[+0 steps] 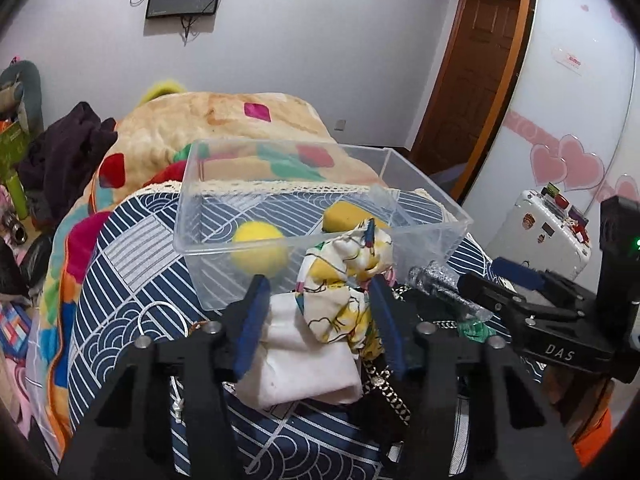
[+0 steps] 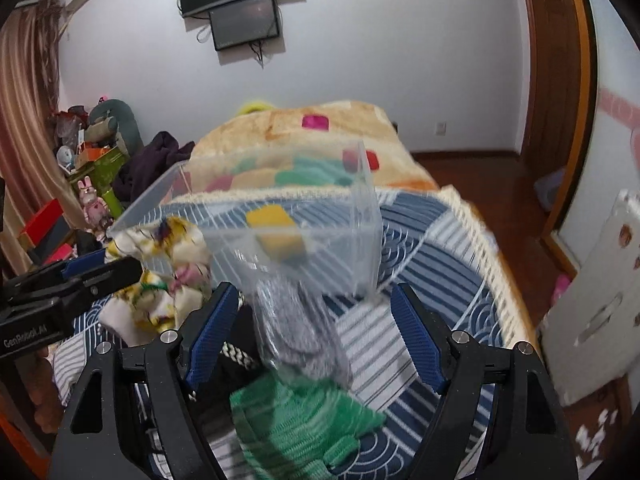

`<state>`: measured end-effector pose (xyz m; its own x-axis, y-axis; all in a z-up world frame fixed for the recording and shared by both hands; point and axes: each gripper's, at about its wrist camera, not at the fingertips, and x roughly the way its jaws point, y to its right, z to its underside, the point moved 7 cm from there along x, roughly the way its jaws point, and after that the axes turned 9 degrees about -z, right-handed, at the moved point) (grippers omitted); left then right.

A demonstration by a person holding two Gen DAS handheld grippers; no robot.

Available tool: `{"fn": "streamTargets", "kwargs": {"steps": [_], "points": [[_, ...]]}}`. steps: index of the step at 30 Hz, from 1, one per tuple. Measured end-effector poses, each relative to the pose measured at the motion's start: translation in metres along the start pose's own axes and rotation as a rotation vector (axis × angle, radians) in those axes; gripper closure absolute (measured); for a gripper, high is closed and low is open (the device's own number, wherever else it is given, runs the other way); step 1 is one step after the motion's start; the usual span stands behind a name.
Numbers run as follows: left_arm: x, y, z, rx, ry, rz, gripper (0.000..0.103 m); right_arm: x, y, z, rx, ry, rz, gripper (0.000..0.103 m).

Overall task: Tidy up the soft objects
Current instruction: 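Grasp floral scrunchie with left gripper while right gripper grasps bagged grey insole, drop both into box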

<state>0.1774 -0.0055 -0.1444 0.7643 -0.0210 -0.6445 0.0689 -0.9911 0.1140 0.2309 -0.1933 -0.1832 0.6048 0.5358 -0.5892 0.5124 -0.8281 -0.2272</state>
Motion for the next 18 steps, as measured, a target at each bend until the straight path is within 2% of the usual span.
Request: {"fn": "streamTargets", "kwargs": {"steps": [3, 7, 11, 14, 18], "points": [[0.003, -0.003, 0.0, -0.026, -0.003, -0.001, 0.057, 0.003, 0.004, 0.006, 0.024, -0.014, -0.02, 0.028], [0.002, 0.001, 0.0, -0.021, -0.001, 0.003, 0.073, 0.009, 0.004, 0.012, 0.048, -0.036, -0.054, 0.032], [-0.006, 0.005, -0.001, 0.003, 0.035, -0.003, 0.08, 0.018, 0.006, 0.022, 0.087, -0.079, -0.085, 0.056], [-0.012, 0.01, -0.002, 0.027, 0.05, 0.011, 0.088, 0.019, 0.005, 0.025, 0.109, -0.086, -0.115, 0.063], [-0.017, 0.014, -0.001, 0.04, 0.064, 0.015, 0.092, 0.013, 0.0, 0.023, 0.068, -0.065, -0.076, 0.074]]}}
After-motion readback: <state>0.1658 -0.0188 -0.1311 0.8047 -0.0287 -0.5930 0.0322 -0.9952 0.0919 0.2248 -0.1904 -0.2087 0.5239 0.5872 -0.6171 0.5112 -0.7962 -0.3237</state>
